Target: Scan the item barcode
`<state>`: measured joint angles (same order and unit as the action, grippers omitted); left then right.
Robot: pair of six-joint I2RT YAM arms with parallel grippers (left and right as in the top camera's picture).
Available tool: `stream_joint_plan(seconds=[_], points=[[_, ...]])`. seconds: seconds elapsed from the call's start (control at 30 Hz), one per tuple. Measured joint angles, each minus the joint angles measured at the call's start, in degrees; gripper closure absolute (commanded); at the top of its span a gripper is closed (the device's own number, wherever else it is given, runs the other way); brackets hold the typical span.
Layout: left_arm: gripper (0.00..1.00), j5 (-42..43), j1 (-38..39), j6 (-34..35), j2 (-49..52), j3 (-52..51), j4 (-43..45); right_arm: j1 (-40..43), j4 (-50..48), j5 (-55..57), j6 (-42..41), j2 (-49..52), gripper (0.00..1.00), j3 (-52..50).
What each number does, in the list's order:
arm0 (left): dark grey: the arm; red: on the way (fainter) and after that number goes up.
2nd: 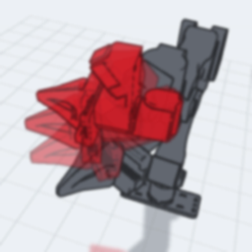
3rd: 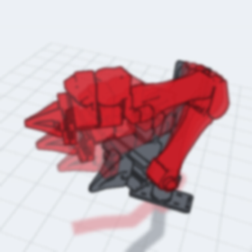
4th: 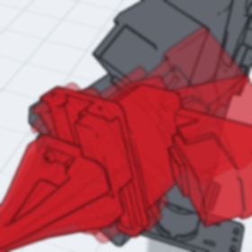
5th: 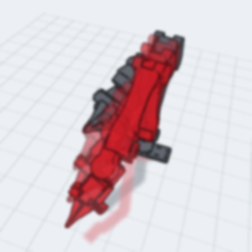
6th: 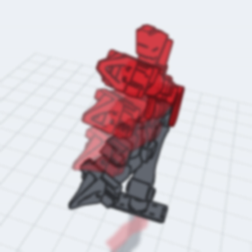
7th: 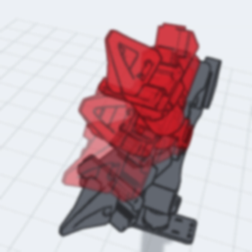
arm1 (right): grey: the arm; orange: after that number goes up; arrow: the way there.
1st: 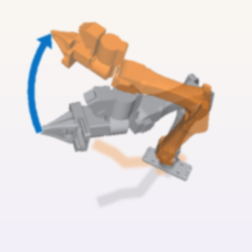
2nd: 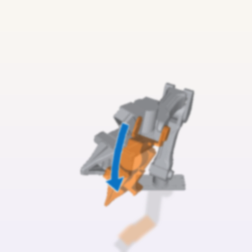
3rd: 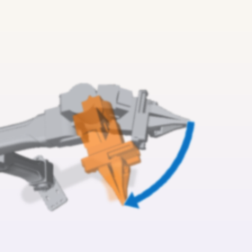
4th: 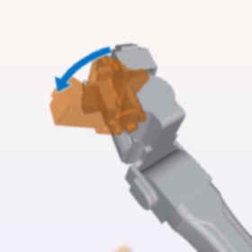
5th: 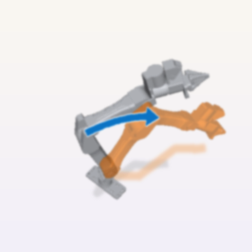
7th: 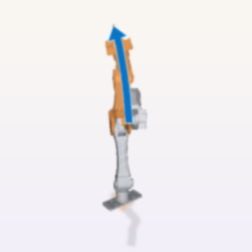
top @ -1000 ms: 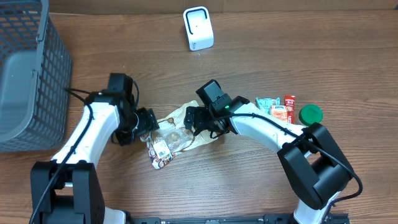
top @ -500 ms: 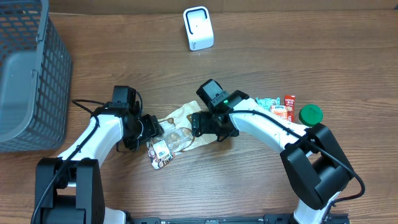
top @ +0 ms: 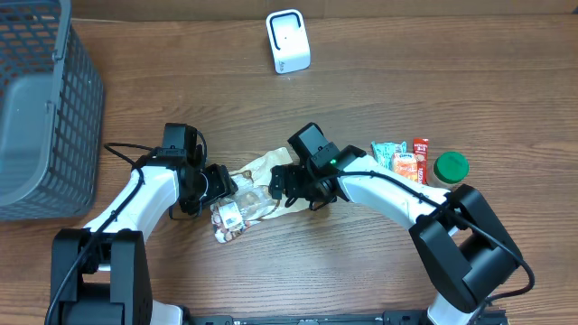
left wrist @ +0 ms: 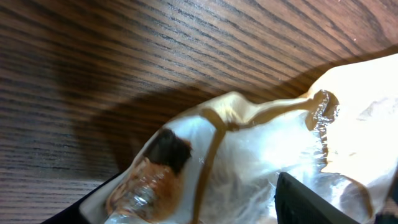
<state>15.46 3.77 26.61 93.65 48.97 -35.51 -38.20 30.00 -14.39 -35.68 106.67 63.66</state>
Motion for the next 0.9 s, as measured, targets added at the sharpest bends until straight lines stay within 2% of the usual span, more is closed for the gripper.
stream_joint_plan(seconds=[0.2, 0.3, 0.5, 0.67, 0.7, 0.73, 0.9], points=[[0.42, 0.02, 0.00, 0.00, 0.00, 0.00, 0.00, 0.00, -8.07, -7.91, -4.61, -1.07, 0.00, -4.17], [0.42, 0.00, 0.02, -0.02, 0.00, 0.00, 0.02, 0.02, -14.21, -12.26, -7.93, -1.09, 0.00, -6.67], [0.42, 0.00, 0.02, -0.02, 0.00, 0.00, 0.02, 0.00, -19.43, -15.78, -10.69, -1.03, 0.01, -8.59], [0.41, 0.02, 0.39, -0.04, 0.00, 0.00, 0.02, -0.07, -23.52, -16.33, -13.11, 0.02, 0.19, -9.27], [0.41, 0.02, 0.39, -0.07, 0.00, 0.00, 0.00, -0.09, -24.00, -16.33, -13.38, 0.17, 0.28, -9.42], [0.41, 0.02, 0.37, -0.13, 0.00, 0.00, 0.00, -0.09, -24.90, -16.33, -13.79, 0.39, 0.32, -9.60], [0.40, 0.00, 0.37, -0.20, 0.00, 0.00, 0.02, -0.11, -27.06, -16.61, -15.10, 0.68, 0.36, -9.70]])
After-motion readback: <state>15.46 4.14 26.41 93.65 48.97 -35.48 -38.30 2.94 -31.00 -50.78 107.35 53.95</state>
